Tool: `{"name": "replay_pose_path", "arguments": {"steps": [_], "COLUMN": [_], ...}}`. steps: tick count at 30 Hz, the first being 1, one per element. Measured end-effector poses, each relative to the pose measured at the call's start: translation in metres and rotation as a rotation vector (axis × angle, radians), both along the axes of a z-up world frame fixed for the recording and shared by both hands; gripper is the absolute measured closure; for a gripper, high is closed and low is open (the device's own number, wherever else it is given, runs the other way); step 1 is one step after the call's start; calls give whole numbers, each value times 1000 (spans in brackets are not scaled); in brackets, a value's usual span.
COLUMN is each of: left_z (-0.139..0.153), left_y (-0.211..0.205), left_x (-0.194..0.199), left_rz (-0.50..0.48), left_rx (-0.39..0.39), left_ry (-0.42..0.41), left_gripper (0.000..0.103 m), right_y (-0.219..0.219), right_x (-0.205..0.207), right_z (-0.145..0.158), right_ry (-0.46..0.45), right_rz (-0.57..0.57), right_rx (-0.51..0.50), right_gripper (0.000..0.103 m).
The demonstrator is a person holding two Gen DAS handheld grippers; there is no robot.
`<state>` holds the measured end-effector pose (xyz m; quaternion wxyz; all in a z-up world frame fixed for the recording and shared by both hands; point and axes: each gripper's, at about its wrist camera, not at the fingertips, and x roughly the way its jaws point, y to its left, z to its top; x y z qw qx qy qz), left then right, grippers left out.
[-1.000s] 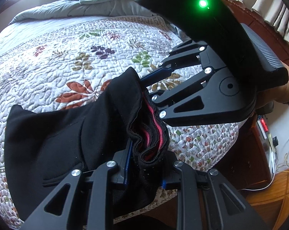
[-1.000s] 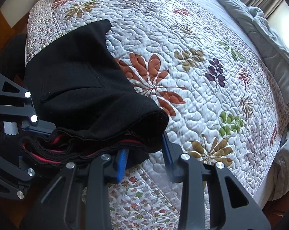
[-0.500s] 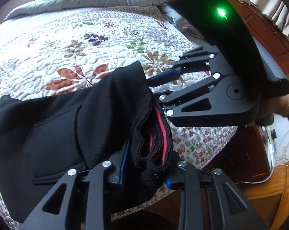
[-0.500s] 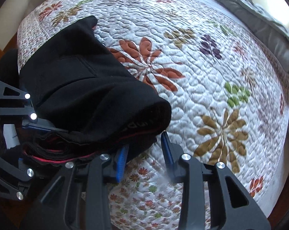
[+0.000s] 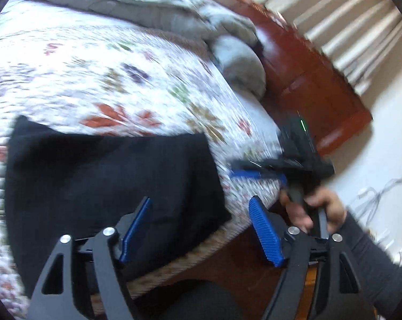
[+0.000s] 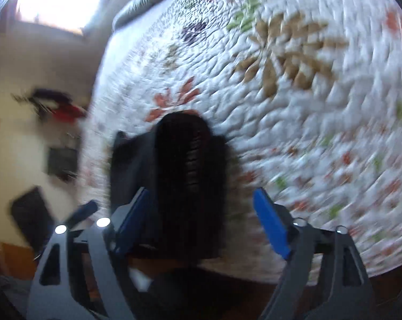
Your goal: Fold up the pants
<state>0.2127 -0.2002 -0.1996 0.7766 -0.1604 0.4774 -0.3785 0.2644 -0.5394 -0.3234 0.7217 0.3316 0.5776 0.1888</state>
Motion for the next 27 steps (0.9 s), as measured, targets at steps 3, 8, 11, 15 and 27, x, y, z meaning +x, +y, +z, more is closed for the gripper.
{"name": "replay_pose_path", "arguments": {"steps": [3,8,11,15,27], "left_z": [-10,-22,-32,-43,-36], "left_y": [45,100,118,121,122], "left_x": [28,50,48,41,46], "left_rz": [89,197,233,225,175], "left_rx": [-23,-4,-7,-13,-66], "left_ry": [52,89,118,132,96], "left_gripper": [24,24,24,24,25], "right_y": [13,45,53,61,33], "right_x": [-13,-19,-17,-18,-38], "right_z": [-16,-25,-13,26,12], "right_ry": [8,32,20,-58,-67], "right_rz": [-47,-18,5,38,-69], "right_rx": [128,77,-28,-76,-167], "right_gripper": [17,28,76,91,66]}}
